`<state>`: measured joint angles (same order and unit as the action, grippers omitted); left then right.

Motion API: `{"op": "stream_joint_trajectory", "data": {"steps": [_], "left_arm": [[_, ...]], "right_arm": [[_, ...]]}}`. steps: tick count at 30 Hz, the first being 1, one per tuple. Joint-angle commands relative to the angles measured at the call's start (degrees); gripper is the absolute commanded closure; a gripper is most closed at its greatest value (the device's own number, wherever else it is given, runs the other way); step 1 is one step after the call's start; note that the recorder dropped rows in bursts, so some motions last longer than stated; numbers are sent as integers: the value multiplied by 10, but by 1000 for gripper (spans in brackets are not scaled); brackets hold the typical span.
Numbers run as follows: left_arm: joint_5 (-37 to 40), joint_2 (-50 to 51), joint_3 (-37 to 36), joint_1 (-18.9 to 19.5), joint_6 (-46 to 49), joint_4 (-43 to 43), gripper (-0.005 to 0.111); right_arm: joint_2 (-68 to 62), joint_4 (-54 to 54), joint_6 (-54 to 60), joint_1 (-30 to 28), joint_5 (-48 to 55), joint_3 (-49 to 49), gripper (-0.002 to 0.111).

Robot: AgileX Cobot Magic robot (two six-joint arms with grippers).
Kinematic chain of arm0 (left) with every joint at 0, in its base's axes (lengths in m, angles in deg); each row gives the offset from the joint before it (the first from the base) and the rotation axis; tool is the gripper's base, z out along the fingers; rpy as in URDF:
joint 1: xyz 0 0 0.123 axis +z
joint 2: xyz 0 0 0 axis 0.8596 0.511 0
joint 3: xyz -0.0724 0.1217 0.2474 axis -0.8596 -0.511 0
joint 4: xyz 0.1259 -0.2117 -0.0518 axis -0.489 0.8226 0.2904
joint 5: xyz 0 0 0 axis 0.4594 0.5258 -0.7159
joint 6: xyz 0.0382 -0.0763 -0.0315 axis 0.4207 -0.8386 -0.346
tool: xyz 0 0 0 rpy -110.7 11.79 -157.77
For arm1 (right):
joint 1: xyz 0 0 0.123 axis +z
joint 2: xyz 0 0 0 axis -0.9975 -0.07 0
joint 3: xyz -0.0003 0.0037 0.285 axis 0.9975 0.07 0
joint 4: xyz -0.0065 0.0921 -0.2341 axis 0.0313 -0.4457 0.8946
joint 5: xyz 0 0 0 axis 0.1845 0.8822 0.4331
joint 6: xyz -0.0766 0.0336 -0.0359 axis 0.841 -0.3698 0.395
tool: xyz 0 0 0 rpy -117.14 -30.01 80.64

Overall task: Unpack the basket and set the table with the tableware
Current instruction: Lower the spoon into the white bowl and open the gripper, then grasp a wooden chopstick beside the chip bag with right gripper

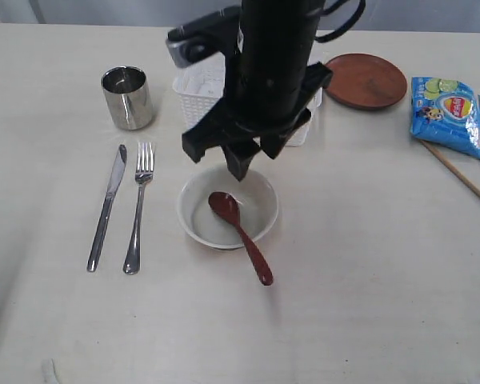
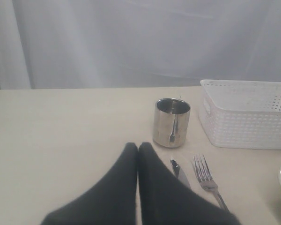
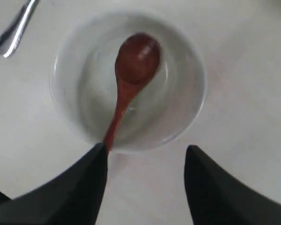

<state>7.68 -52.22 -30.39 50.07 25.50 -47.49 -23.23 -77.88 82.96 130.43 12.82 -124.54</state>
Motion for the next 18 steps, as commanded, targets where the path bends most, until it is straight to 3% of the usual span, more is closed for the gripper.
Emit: {"op": "stream_joint_trajectory", "data": {"steps": [1, 7, 10, 13, 18], "left_arm": [[-6, -2, -2, -1, 0, 2, 107], [-6, -2, -2, -1, 0, 2, 107], [-6, -2, -2, -1, 0, 2, 107], [-6, -2, -2, -1, 0, 2, 107], [-6, -2, -2, -1, 0, 2, 107]], "right_arm": [[7, 25, 4, -3, 1, 41, 59], [52, 172, -48, -20, 1, 45, 63], [81, 220, -70, -78, 1, 45, 74], [93, 215, -73, -176, 1, 45, 79], [70, 120, -33, -373, 1, 46, 74]]}}
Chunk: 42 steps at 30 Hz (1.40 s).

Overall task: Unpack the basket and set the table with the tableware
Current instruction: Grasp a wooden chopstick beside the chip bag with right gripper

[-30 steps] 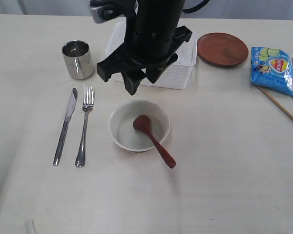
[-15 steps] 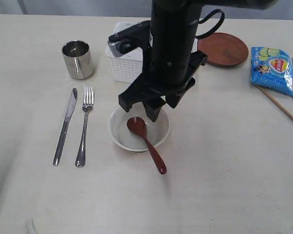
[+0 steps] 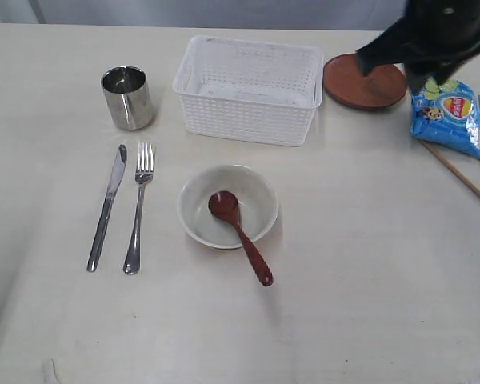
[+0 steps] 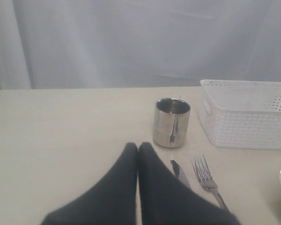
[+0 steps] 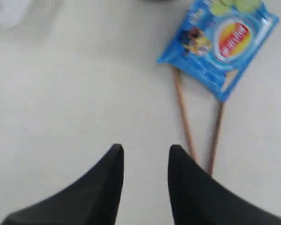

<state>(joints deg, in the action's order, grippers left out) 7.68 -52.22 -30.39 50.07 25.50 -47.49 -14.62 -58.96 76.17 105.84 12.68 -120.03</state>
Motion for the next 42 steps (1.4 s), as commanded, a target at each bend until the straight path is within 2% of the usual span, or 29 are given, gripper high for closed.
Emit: {"op": "stream_joint_trajectory", "data": {"steps": [1, 2, 4, 6, 7, 11, 17, 24, 30, 38, 40, 42], "left_arm": [[-6, -2, -2, -1, 0, 2, 107], [-6, -2, -2, -1, 0, 2, 107], [-6, -2, -2, -1, 0, 2, 107], [-6, -2, -2, -1, 0, 2, 107], [-6, -2, -2, -1, 0, 2, 107], [-6, -2, -2, -1, 0, 2, 107], [-6, -2, -2, -1, 0, 2, 107], [-6, -2, -2, -1, 0, 2, 107], [-6, -2, -2, -1, 0, 2, 107], [-6, -2, -2, -1, 0, 2, 107], [-6, -2, -2, -1, 0, 2, 107], [-6, -2, -2, -1, 0, 2, 107]], "right_arm": [[-24, -97, 53, -156, 3, 1, 73], [-48, -172, 115, -219, 3, 1, 70], [-86, -280, 227, -283, 3, 1, 68], [-120, -311, 306, -312, 3, 1, 68], [-129, -303, 312, -315, 3, 1, 68], [-183, -239, 318, -316, -58, 1, 68], [-249, -225, 316, -316, -57, 1, 68], [-257, -205, 306, -316, -61, 1, 69], [-269, -195, 307, -316, -75, 1, 74], [-299, -160, 291, -267, -89, 1, 75], [-300, -111, 241, -249, -100, 1, 80], [-300, -52, 193, -233, -105, 1, 90]]}}
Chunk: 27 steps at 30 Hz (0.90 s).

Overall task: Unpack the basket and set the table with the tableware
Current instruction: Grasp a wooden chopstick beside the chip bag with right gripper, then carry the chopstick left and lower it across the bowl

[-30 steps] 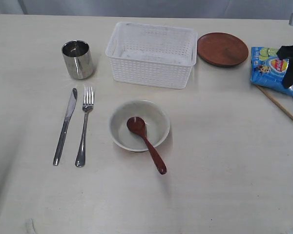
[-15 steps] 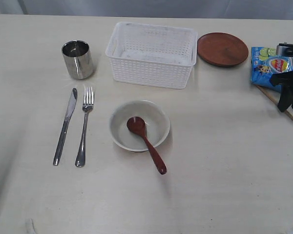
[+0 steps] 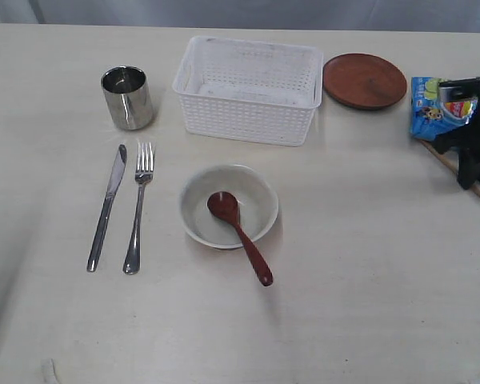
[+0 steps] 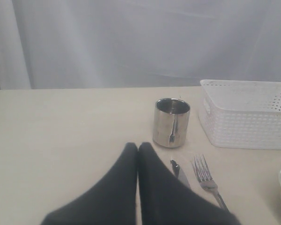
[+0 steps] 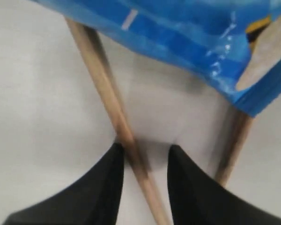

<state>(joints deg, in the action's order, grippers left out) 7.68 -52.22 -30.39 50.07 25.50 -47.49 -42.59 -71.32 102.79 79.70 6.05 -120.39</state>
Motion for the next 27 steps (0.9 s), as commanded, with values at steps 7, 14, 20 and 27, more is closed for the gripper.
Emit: {"op": "stream_joint_trajectory", "data": {"steps": [7, 14, 20, 27], "left_arm": [[-6, -2, -2, -1, 0, 2, 107], [-6, -2, -2, -1, 0, 2, 107], [-6, -2, -2, -1, 0, 2, 107], [-6, -2, -2, -1, 0, 2, 107]], "right_arm": [[-23, 100, -107, 65, -41, 4, 109], [-2, 26, -63, 79, -12, 4, 109], [65, -101, -6, 110, -11, 4, 109], [145, -136, -12, 181, -9, 4, 109]]}}
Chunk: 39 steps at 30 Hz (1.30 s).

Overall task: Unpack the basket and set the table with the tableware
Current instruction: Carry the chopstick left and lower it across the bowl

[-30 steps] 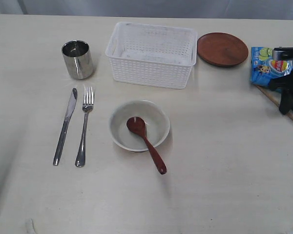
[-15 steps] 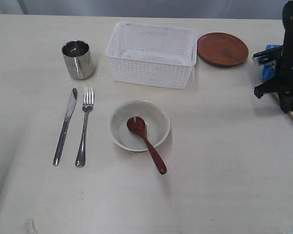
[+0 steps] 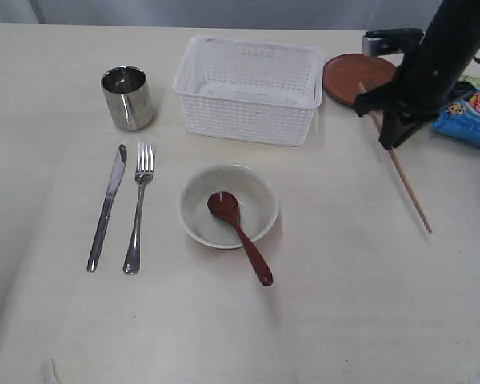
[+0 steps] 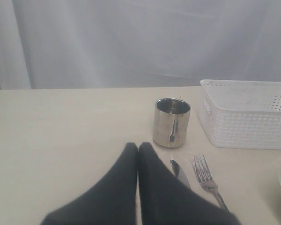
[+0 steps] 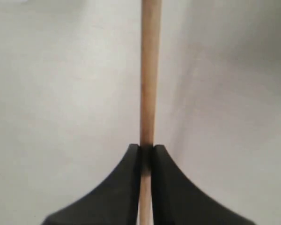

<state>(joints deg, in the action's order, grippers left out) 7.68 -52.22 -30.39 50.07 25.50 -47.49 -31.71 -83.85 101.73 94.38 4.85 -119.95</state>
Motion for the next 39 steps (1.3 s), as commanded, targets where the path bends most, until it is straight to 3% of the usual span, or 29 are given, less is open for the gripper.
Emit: {"op": "stream_joint_trajectory", "data": {"steps": [1, 12, 16, 23, 33, 39], "left_arm": [[-6, -2, -2, -1, 0, 2, 107], [-6, -2, -2, -1, 0, 2, 107], [-6, -2, -2, -1, 0, 2, 107], [-6, -2, -2, -1, 0, 2, 107], [-6, -2, -2, -1, 0, 2, 107], [-6, -2, -2, -1, 0, 2, 107]], "right_arm": [[42, -14, -9, 43, 7, 0, 109], [63, -73, -7, 185, 67, 0, 109], [62, -73, 40, 234, 81, -12, 109], [56, 11, 46, 315, 81, -96, 109], [-1, 88, 42, 394, 81, -157, 109], [-13, 98, 47, 405, 81, -156, 109]]}}
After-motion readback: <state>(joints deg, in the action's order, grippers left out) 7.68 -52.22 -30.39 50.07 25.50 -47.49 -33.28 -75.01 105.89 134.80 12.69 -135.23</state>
